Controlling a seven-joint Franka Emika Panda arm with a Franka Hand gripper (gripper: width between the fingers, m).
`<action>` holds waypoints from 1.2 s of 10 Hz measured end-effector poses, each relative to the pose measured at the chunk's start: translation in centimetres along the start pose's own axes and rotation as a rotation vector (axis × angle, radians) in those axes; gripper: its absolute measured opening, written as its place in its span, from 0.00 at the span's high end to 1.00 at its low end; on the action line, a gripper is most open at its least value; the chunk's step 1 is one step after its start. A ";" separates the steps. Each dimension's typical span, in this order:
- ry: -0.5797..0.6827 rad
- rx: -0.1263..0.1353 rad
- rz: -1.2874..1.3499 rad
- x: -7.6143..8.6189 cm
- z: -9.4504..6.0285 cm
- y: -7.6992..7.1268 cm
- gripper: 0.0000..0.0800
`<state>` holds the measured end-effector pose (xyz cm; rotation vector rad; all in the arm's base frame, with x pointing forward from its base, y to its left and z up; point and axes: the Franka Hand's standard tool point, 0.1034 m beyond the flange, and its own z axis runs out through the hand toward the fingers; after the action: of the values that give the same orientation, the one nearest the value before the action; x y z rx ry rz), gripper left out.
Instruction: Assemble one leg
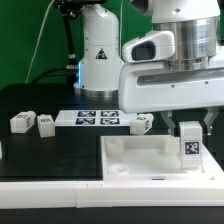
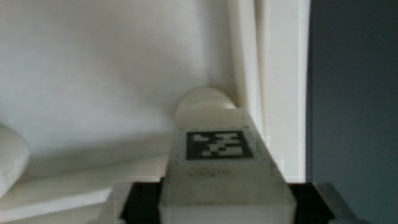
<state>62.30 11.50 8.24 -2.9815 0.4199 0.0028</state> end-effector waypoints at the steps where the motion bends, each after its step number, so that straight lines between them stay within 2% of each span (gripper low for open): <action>1: 0.001 0.001 0.090 0.0 0.0 0.0 0.64; 7: 0.005 -0.002 0.816 -0.2 0.2 -0.6 0.64; 10: 0.005 0.001 0.989 -0.1 0.2 -0.7 0.64; 11: 0.004 0.002 0.961 -0.2 0.2 -0.7 0.60; 12: 0.004 0.002 0.906 -0.2 0.2 -0.8 0.43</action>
Offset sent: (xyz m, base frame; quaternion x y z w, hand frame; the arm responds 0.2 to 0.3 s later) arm 0.0025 -0.0013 -0.0066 -0.0098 -0.0001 0.3072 0.9516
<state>62.32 12.31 8.12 -2.5066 1.6889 0.0834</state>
